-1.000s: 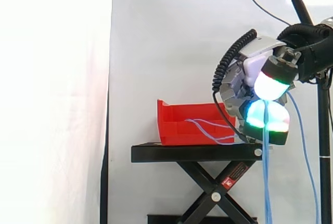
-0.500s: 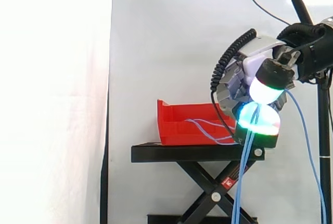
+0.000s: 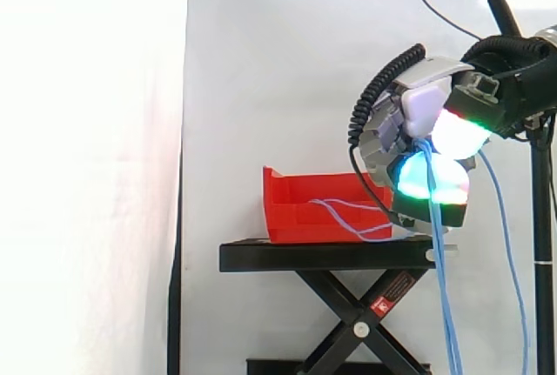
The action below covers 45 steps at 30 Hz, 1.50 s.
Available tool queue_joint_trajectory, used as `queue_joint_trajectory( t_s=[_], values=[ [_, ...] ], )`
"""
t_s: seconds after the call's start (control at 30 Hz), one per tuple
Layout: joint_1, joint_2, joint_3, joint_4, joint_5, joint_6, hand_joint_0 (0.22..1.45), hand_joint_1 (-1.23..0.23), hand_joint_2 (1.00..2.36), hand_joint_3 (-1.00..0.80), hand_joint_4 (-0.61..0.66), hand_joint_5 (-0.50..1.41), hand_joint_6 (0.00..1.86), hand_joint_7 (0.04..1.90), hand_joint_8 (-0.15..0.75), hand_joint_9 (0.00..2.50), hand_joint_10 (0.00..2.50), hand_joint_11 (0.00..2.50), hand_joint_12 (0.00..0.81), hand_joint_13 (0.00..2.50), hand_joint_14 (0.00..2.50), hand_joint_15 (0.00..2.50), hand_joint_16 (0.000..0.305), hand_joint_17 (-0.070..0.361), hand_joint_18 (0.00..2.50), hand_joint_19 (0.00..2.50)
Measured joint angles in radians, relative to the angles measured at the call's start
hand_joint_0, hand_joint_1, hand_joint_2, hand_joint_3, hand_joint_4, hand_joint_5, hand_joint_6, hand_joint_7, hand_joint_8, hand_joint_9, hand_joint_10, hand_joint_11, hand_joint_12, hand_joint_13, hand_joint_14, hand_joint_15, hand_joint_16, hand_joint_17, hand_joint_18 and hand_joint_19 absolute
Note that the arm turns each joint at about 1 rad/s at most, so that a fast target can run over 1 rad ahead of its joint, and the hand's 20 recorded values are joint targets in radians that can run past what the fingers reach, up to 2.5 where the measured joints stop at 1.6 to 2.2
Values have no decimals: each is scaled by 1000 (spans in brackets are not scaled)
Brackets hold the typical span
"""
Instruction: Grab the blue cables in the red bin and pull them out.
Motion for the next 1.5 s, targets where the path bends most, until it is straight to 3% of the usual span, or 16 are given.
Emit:
queue_joint_trajectory(
  t_s=[0.57,1.1,1.3,1.5],
  values=[
    [-1,0,0,1,-5,1,649,-751,1000,-1000,231,728,668,657,346,770,2100,1144,381,989,1830,1020,49,111,849,1144],
    [-1,0,0,1,-12,1,606,-774,1000,-1000,247,815,724,635,352,841,2094,1129,399,1046,1823,1007,54,121,900,1118],
    [-1,0,0,1,-15,1,656,-829,1000,-1000,225,822,776,633,331,853,2034,1188,376,1046,1758,1061,49,110,880,1137],
    [-1,0,0,1,-18,1,829,-897,1000,-1000,179,805,766,682,281,854,1908,1315,318,1039,1608,1199,38,86,820,1169]
  ],
)
